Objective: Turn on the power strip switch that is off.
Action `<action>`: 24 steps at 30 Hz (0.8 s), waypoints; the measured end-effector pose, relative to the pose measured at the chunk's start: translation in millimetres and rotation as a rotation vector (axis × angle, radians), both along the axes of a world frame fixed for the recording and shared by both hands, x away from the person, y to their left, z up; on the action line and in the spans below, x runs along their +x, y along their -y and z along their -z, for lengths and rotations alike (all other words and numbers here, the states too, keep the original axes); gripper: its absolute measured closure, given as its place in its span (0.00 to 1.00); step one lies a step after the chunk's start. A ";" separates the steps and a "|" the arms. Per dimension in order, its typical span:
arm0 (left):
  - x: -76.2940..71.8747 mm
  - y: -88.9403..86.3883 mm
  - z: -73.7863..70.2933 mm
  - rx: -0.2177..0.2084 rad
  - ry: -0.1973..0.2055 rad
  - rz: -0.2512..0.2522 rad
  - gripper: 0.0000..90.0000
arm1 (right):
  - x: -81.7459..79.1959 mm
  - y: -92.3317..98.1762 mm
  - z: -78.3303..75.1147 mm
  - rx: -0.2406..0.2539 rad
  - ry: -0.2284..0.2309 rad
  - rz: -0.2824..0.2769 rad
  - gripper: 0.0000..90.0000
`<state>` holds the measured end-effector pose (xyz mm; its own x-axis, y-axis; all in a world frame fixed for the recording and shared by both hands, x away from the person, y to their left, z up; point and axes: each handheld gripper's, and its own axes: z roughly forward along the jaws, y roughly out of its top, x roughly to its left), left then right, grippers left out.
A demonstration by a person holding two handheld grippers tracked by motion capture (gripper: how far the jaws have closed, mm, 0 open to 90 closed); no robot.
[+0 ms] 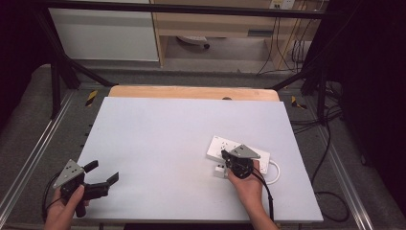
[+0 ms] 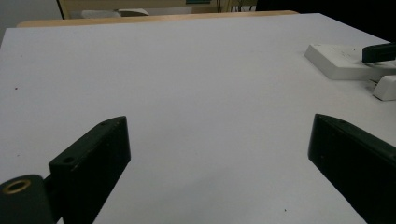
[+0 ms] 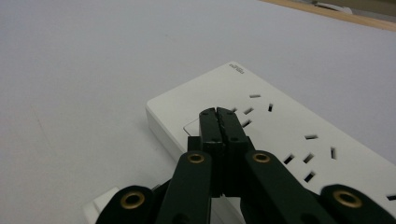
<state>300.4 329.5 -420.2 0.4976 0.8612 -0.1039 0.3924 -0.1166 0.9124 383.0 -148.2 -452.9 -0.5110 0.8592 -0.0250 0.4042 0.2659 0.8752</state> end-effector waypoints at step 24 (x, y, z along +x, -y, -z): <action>-0.1 0.8 -0.1 0.007 0.001 0.003 0.07 | 0.9 4.5 0.9 0.013 -0.017 0.009 1.00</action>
<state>300.3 328.6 -420.2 0.4998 0.8607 -0.0973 0.3914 -0.1242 0.9118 384.0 -152.7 -453.7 -0.5034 0.8640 -0.0048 0.4217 0.2505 0.8714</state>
